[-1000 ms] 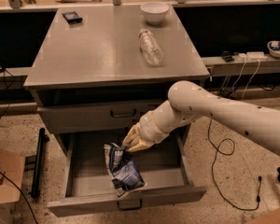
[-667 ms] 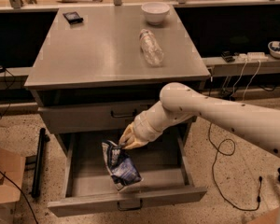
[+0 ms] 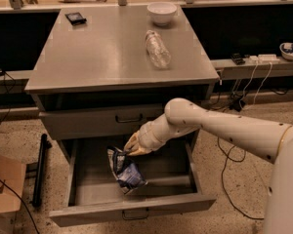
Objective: Place blue chip bag into middle drawer
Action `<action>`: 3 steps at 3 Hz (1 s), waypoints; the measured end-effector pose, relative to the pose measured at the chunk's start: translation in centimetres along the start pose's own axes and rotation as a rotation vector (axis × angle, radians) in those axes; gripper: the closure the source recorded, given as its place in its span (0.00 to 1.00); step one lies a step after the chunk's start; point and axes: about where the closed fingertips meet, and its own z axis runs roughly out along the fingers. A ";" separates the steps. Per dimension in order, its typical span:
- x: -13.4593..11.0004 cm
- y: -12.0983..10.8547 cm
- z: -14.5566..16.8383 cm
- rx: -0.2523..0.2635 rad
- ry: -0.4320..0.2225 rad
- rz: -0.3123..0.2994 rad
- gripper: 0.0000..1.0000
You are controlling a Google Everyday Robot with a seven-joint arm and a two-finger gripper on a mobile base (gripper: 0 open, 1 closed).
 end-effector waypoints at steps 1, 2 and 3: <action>2.0 0.3 2.5 0.018 -0.023 0.050 0.82; 4.0 1.3 5.4 0.049 -0.083 0.097 0.60; 5.7 2.4 8.3 0.058 -0.133 0.145 0.37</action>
Offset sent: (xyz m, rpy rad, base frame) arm -0.0044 0.0105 -0.1279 0.2036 0.1004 -0.1430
